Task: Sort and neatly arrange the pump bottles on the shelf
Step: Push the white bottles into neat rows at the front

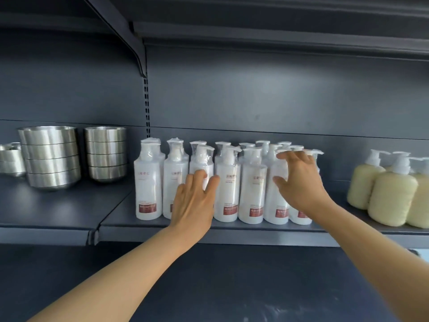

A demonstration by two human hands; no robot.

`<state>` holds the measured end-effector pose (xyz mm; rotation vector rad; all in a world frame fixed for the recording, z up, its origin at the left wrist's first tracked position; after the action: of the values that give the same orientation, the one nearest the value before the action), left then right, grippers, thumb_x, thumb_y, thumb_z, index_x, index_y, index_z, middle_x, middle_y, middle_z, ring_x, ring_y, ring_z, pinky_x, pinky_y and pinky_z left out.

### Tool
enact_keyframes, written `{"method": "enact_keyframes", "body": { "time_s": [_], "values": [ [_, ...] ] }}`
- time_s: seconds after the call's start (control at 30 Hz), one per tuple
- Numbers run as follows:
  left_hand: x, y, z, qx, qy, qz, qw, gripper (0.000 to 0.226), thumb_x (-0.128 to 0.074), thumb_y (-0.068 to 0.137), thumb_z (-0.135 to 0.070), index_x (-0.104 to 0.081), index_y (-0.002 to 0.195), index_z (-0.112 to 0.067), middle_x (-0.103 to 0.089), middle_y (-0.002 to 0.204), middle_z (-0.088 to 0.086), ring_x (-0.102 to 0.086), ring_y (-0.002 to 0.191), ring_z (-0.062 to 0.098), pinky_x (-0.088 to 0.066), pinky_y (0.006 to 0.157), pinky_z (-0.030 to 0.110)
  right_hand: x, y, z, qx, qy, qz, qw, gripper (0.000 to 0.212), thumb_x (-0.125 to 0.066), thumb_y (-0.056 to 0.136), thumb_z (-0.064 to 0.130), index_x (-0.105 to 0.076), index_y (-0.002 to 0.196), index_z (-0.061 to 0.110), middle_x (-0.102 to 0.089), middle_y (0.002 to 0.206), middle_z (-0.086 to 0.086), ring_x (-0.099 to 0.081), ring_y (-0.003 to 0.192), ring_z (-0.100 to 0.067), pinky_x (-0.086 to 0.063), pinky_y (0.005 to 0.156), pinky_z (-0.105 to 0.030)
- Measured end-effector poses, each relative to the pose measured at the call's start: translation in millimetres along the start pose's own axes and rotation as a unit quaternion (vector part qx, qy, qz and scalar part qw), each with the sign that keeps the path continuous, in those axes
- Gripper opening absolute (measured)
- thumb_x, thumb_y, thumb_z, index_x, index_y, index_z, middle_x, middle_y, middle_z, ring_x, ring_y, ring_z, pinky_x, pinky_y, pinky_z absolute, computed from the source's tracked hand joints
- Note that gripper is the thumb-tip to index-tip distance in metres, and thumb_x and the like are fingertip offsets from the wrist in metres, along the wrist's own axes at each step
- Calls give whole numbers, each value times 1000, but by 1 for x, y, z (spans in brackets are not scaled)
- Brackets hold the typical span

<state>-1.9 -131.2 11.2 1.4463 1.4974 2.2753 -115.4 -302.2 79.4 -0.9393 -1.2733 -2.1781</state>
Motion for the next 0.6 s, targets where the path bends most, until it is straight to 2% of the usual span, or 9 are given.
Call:
{"method": "enact_keyframes", "body": {
  "time_s": [0.13,0.23,0.37,0.5,0.6],
  "values": [
    [-15,2,-20,3,25,22,999,82,-89,42,-15,-52,116,-18,-54,107,11,-57,86,28,-49,63,34,-7,-8,-30,-29,-14,12,999,66,-67,84,19,-34,141,16,-35,140,-9,-29,131,-28,-37,102,-35],
    [-22,3,-31,6,30,22,999,88,-91,44,-24,-46,120,-19,-53,110,14,-57,90,30,-48,66,37,-12,-15,-54,-60,-3,-3,998,74,-73,79,20,-32,140,15,-35,136,-11,-32,126,-28,-37,99,-33],
    [-30,6,-40,15,44,16,999,94,-92,39,-19,-44,120,-15,-49,109,19,-56,88,33,-47,65,38,-21,-25,-85,-105,25,-26,994,87,-78,71,18,-27,141,12,-34,131,-13,-33,121,-30,-35,96,-32],
    [-33,7,-41,14,46,12,999,97,-93,40,-19,-42,122,-13,-47,111,20,-58,86,33,-50,65,39,-42,-26,-107,-134,82,21,987,110,-84,66,23,-10,147,12,-29,137,-13,-34,126,-30,-39,96,-35],
    [-33,7,-44,21,55,13,998,97,-93,40,-16,-42,122,-13,-47,110,20,-58,75,30,-51,62,36,-59,-26,-114,-127,114,40,984,101,-84,66,26,-16,140,16,-37,129,-11,-39,118,-28,-40,82,-33]
  ]
}}
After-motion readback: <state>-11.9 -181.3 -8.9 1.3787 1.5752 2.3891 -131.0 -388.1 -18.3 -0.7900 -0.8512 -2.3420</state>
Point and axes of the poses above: each hand's wrist, its own y-axis towards the middle knuckle, its own x-axis out of the back of the hand, z = x × y, the point moved 4 cm from there along y, towards the middle knuckle
